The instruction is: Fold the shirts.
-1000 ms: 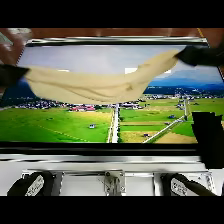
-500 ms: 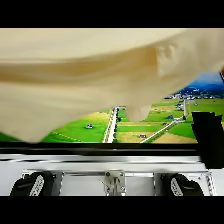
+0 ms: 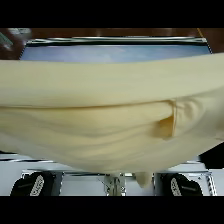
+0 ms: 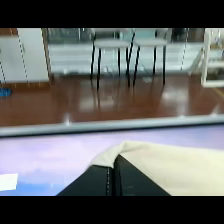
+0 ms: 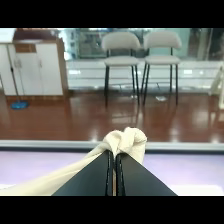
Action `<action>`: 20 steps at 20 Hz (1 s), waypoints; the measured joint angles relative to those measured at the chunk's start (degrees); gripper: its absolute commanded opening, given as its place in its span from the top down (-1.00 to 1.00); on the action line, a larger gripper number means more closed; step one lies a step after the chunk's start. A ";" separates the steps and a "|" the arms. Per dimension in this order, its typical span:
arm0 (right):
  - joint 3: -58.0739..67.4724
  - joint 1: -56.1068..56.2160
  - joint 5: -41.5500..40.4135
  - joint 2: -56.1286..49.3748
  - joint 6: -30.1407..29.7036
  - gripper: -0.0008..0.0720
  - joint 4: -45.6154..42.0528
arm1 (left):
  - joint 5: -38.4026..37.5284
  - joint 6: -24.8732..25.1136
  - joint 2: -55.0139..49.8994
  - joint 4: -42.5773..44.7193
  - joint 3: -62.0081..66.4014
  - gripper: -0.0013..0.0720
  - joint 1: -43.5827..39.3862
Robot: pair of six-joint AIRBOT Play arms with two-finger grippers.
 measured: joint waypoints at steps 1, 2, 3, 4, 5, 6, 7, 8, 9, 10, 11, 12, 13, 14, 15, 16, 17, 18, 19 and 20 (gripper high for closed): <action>0.00 -0.02 1.57 -0.04 0.72 0.80 -0.59 | -1.66 -0.04 0.00 0.04 -0.76 0.87 0.00; 0.00 -0.02 3.82 -0.44 1.66 0.80 -1.49 | -3.32 -0.22 -0.04 0.09 -2.10 0.87 0.00; 0.00 0.00 6.78 -1.31 2.60 0.80 -2.36 | -4.31 -0.48 -0.11 0.17 -3.74 0.87 0.00; -0.02 0.00 10.45 -2.64 3.41 0.80 -2.99 | -5.27 -1.22 -0.28 0.28 -5.97 0.87 0.00; -0.11 0.00 14.05 -4.28 4.22 0.80 -3.28 | -6.03 -2.16 -0.52 0.35 -8.33 0.87 0.00; -0.46 0.00 17.40 -6.14 4.87 0.80 -3.37 | -6.36 -2.89 -0.87 0.37 -10.95 0.87 0.00; -1.20 0.00 20.02 -8.28 5.40 0.80 -3.30 | -6.69 -3.52 -1.42 0.35 -13.99 0.87 0.00; -2.27 0.00 21.27 -10.38 5.51 0.80 -3.30 | -6.71 -3.93 -2.25 0.35 -17.03 0.87 0.00; -3.89 0.00 21.62 -12.76 5.49 0.80 -3.34 | -6.54 -4.33 -3.34 0.35 -19.74 0.87 0.00; -5.88 0.00 20.79 -15.39 5.44 0.80 -3.34 | -5.88 -4.52 -4.90 0.31 -22.40 0.87 0.00; -7.93 0.22 18.73 -18.16 5.29 0.80 -3.34 | -4.66 -4.72 -6.71 0.15 -24.46 0.87 -0.02; -10.16 0.63 15.87 -21.33 5.07 0.80 -3.26 | -2.95 -4.83 -8.92 -0.09 -26.14 0.87 -0.07; -11.87 1.38 13.00 -24.57 4.85 0.79 -3.23 | -0.92 -4.87 -11.13 -0.55 -27.26 0.86 -0.13; -13.29 2.51 9.29 -28.46 4.72 0.80 -3.17 | 1.84 -4.85 -13.81 -0.96 -28.11 0.86 -0.33; -14.32 3.85 5.60 -32.48 4.59 0.80 -3.19 | 4.50 -4.57 -16.61 -1.09 -28.72 0.86 -0.61; -15.10 5.42 1.73 -36.83 4.44 0.79 -3.26 | 7.26 -4.15 -19.85 -1.14 -29.18 0.86 -1.05; -15.54 6.91 -2.36 -40.70 4.42 0.79 -3.28 | 9.97 -3.78 -23.30 -1.40 -29.46 0.86 -1.57; -15.96 8.48 -7.10 -44.96 4.39 0.79 -3.37 | 12.44 -3.37 -26.84 -1.42 -29.66 0.86 -2.16; -16.28 9.81 -11.02 -48.61 4.35 0.79 -3.45 | 14.91 -2.19 -30.67 -1.51 -29.83 0.86 -2.89; -16.44 11.13 -15.72 -52.15 4.31 0.79 -3.43 | 17.64 -0.68 -34.10 -1.66 -29.83 0.86 -3.54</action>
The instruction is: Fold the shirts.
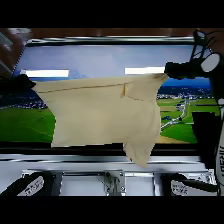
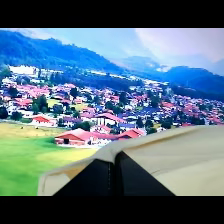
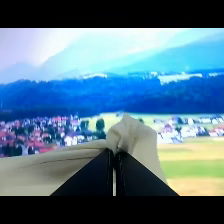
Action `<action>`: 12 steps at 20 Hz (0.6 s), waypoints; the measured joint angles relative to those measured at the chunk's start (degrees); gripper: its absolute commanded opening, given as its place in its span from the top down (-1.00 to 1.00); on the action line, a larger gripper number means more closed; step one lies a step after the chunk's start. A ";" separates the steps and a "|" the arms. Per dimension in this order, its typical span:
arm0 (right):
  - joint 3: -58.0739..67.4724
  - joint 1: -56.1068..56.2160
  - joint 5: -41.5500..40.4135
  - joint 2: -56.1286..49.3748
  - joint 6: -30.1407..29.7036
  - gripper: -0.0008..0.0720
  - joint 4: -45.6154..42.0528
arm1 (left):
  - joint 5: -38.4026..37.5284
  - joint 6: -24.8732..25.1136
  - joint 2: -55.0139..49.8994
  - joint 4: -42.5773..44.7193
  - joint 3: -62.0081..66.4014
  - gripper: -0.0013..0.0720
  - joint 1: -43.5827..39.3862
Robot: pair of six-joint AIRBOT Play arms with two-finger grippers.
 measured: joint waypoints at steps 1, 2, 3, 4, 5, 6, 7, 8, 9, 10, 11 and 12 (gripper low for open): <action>-0.11 1.03 -4.50 -2.93 -0.04 0.79 0.11 | 2.64 1.75 -3.37 -0.13 0.00 0.86 -0.70; -0.26 1.90 -8.76 -5.81 -0.07 0.79 0.07 | 5.27 3.56 -6.71 -0.26 0.00 0.86 -1.46; -0.37 2.56 -12.87 -8.26 -0.07 0.79 0.00 | 8.09 5.05 -9.70 -0.44 0.00 0.86 -2.10; -0.37 3.10 -16.87 -10.12 -0.09 0.79 0.04 | 10.45 6.14 -12.15 -0.55 0.00 0.86 -2.51; -0.39 3.43 -20.33 -11.89 -0.09 0.79 0.22 | 12.70 6.95 -14.47 -0.55 0.00 0.86 -2.82; -0.44 3.63 -22.62 -13.29 -0.09 0.79 0.20 | 14.62 7.56 -16.39 -0.68 0.00 0.86 -3.04; -0.48 3.74 -24.72 -14.43 -0.09 0.79 0.22 | 16.15 8.02 -18.21 -0.70 0.00 0.86 -3.23; -0.46 3.87 -26.23 -15.43 -0.09 0.79 0.22 | 17.18 8.41 -19.65 -0.72 0.00 0.86 -3.39; -0.46 4.00 -26.71 -16.33 -0.09 0.79 0.22 | 18.03 8.70 -20.94 -0.74 0.00 0.86 -3.50; -0.50 4.11 -26.53 -17.00 -0.09 0.79 0.22 | 18.45 8.92 -22.10 -0.72 -0.04 0.86 -3.61; -0.50 4.15 -26.08 -17.44 -0.07 0.79 0.24 | 18.78 9.03 -22.91 -0.74 -0.04 0.86 -3.69; -0.48 4.15 -25.22 -17.70 -0.07 0.79 0.22 | 18.80 9.14 -23.47 -0.74 -0.04 0.86 -3.74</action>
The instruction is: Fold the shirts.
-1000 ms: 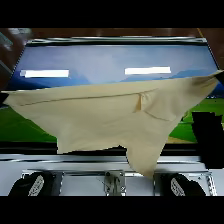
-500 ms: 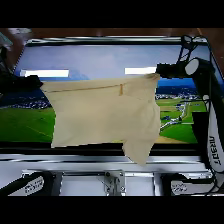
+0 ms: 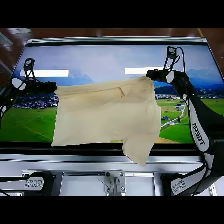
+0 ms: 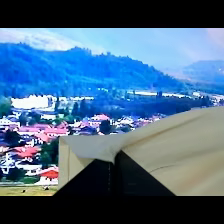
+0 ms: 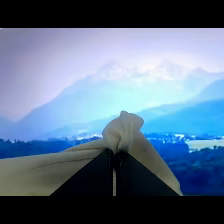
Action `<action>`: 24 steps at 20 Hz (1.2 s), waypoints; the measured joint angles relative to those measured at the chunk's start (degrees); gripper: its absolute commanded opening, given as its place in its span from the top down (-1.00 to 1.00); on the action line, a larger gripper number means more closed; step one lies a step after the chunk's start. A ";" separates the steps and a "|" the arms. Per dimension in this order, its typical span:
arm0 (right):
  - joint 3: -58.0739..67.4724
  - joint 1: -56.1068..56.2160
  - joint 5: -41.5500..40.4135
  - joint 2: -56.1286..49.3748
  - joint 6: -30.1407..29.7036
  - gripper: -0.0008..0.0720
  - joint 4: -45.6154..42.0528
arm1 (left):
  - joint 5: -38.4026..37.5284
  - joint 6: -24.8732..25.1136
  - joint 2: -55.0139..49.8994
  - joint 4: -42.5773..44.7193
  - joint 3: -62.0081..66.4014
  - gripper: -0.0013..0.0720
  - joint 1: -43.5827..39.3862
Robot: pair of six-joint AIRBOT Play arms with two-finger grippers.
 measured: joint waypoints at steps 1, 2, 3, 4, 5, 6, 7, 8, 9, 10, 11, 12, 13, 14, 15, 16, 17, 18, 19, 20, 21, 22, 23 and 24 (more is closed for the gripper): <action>-0.02 -0.17 1.64 0.00 0.00 0.79 -0.04 | -0.37 0.07 -0.28 0.02 0.00 0.86 -0.09; -0.02 -0.44 3.63 0.24 0.02 0.79 -0.15 | -1.33 0.20 -0.33 0.02 0.02 0.86 -0.09; 0.00 -0.79 6.51 0.81 0.00 0.79 -0.66 | -2.49 0.22 -0.28 0.07 0.02 0.86 -0.09; 0.02 -1.16 9.99 1.33 0.00 0.79 -1.25 | -4.33 0.26 -0.17 0.24 0.02 0.87 -0.09; 0.00 -1.55 14.99 1.64 0.00 0.79 -1.84 | -6.19 0.28 -0.13 0.26 0.02 0.87 -0.09; -0.02 -1.86 20.20 1.75 0.00 0.79 -2.40 | -8.48 0.33 -0.17 0.35 0.02 0.87 -0.09; -0.07 -2.03 25.35 1.73 -0.09 0.79 -2.64 | -11.02 0.35 -0.35 0.42 0.02 0.87 -0.09; -0.26 -2.12 29.62 1.60 -0.31 0.79 -2.80 | -13.38 0.33 -0.68 0.42 0.00 0.87 -0.09; -0.68 -2.14 33.18 1.44 -0.42 0.79 -2.84 | -15.39 0.26 -1.11 0.46 0.00 0.87 -0.09; -1.14 -2.16 35.56 1.40 -0.42 0.79 -2.82 | -17.22 -0.24 -1.68 0.72 0.00 0.87 -0.09; -1.62 -2.23 37.13 1.36 -0.35 0.79 -2.80 | -18.51 -1.18 -2.32 1.03 0.00 0.87 -0.09; -2.08 -2.25 38.40 1.29 -0.22 0.77 -2.86 | -19.71 -2.38 -3.13 1.55 0.00 0.87 -0.09; -2.38 -2.25 39.71 1.25 0.09 0.59 -2.86 | -20.50 -3.63 -3.82 1.84 0.00 0.86 -0.09; -2.60 -2.27 40.13 1.29 0.20 0.14 -2.80 | -21.16 -4.87 -4.33 2.08 0.00 0.74 -0.09; -2.75 -2.32 40.76 1.40 0.20 -0.36 -2.86 | -22.10 -5.97 -4.68 2.25 0.07 0.29 -0.04; -2.80 -2.38 41.72 1.79 0.20 -0.51 -3.23 | -23.26 -6.64 -4.85 2.45 0.35 -0.22 0.13; -2.54 -2.38 42.10 2.32 0.07 -0.51 -3.30 | -24.68 -7.37 -4.83 2.54 0.94 -0.53 0.52; -2.08 -2.38 43.12 3.10 -0.52 -0.51 -3.52 | -26.71 -7.80 -4.70 2.78 1.84 -0.53 1.18; -1.40 -2.38 44.76 4.20 -1.38 -0.51 -4.22 | -29.11 -7.96 -4.28 2.91 2.95 -0.53 2.03; -0.79 -2.36 46.25 5.57 -1.95 -0.51 -5.55 | -31.61 -7.93 -3.63 2.93 4.28 -0.53 3.19; -0.28 -2.51 48.30 7.26 -2.51 -0.51 -7.91 | -34.38 -7.65 -2.73 3.06 5.35 -0.53 4.55; 0.04 -2.97 51.21 8.90 -2.95 -0.51 -11.08 | -37.24 -7.08 -1.38 3.15 6.19 -0.53 6.25; 0.17 -3.93 54.10 10.47 -3.26 -0.51 -14.05 | -39.82 -6.38 0.11 3.26 6.43 -0.53 7.98; -0.22 -5.49 56.41 12.09 -3.45 -0.53 -16.04 | -42.18 -5.51 2.05 3.45 5.81 -0.53 10.05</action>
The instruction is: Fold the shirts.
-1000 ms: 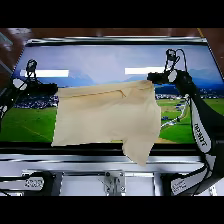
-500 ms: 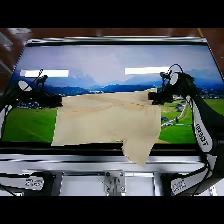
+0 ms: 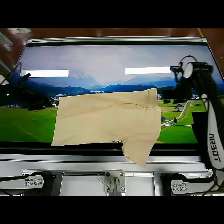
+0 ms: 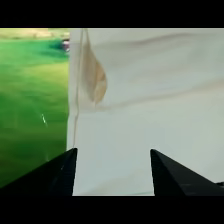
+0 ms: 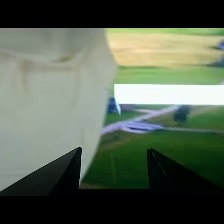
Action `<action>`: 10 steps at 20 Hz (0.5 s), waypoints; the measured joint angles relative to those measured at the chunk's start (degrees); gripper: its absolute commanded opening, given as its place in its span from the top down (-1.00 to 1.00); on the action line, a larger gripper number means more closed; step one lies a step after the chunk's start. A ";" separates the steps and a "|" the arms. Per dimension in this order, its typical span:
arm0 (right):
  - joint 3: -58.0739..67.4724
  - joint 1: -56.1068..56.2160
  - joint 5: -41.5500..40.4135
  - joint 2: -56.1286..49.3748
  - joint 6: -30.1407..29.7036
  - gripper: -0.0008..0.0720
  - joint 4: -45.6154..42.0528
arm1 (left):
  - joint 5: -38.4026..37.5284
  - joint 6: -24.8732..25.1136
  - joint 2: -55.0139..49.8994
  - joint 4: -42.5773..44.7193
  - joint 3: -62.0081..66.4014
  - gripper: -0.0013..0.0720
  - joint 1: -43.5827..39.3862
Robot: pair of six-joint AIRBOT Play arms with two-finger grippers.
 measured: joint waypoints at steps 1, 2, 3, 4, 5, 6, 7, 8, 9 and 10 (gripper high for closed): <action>-1.38 -2.19 2.86 1.73 -0.20 -0.84 -0.46 | -1.79 0.98 2.10 0.00 -1.46 -0.53 2.03; -3.85 -4.79 5.18 3.72 -0.52 -0.88 0.33 | -3.06 2.01 4.50 0.04 -4.24 -0.54 4.26; -7.06 -7.39 6.75 5.66 -0.96 -0.88 2.34 | -3.98 3.21 6.86 0.02 -7.91 -0.54 6.40; -11.19 -10.03 7.67 7.72 -1.55 -0.88 4.74 | -4.83 4.81 9.35 0.00 -12.72 -0.54 8.79; -15.17 -12.24 7.58 9.73 -2.32 -0.88 8.11 | -4.81 6.12 11.34 0.00 -17.49 -0.69 10.88; -19.54 -14.34 7.37 11.78 -3.45 -0.88 11.96 | -4.52 7.45 13.18 -0.42 -22.58 -0.70 13.14; -23.12 -16.00 6.54 13.53 -4.44 -0.88 15.74 | -3.65 8.72 14.36 -0.83 -26.80 -0.70 14.82; -26.40 -17.25 5.05 15.23 -5.44 -0.88 19.54 | -2.62 9.90 15.28 -1.86 -30.62 -0.70 16.22; -29.05 -17.97 3.87 16.48 -6.16 -0.88 22.71 | -1.44 10.80 15.85 -2.82 -33.75 -0.70 17.25; -30.80 -18.49 2.93 17.40 -6.75 -0.88 25.05 | 0.00 11.47 16.15 -3.91 -36.13 -0.69 17.88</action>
